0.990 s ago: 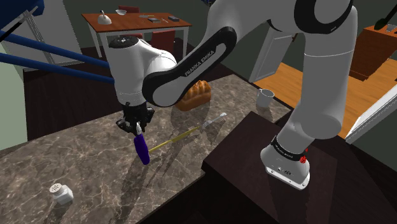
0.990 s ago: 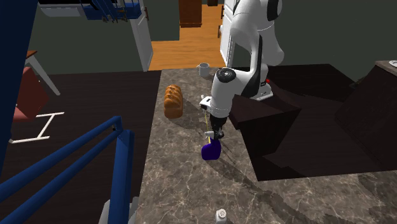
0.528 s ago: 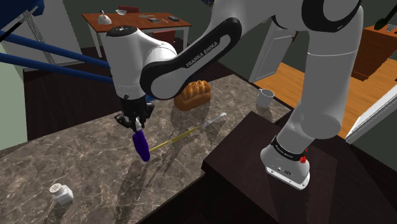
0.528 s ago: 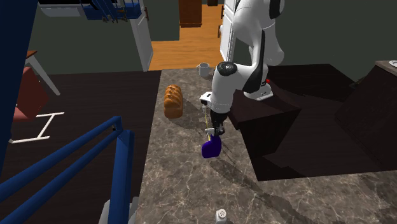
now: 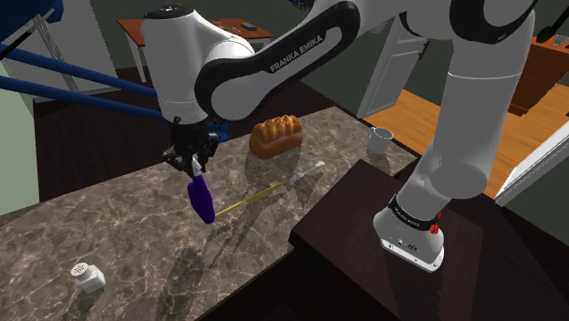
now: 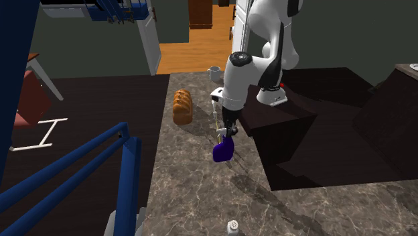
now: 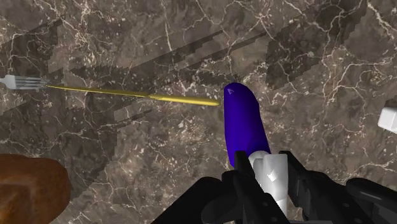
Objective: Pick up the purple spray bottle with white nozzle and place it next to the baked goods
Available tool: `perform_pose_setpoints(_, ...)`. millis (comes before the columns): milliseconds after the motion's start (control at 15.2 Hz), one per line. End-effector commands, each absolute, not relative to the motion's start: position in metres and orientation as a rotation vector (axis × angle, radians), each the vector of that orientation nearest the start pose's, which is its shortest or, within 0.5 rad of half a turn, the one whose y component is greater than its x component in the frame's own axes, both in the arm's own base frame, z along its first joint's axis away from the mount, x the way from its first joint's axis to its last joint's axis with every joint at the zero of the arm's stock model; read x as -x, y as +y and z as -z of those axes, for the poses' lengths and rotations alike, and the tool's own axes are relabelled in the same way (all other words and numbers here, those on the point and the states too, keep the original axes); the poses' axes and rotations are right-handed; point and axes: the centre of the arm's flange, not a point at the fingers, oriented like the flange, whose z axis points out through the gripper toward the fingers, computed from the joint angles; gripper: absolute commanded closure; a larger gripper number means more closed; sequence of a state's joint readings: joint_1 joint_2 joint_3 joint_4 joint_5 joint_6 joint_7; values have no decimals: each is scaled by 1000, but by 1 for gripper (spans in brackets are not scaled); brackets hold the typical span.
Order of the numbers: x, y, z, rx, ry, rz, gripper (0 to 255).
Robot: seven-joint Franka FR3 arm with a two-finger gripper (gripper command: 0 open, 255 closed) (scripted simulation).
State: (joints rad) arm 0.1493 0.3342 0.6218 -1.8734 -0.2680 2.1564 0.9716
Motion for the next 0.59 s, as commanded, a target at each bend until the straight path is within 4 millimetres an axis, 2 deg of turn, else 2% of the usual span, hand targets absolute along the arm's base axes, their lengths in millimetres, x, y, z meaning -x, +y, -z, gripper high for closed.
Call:
perform_pose_setpoints(0,-470,409,-377,3143,129,60,255)
perform_pose_setpoints(528,-470,409,-419,3143,129,60,255)
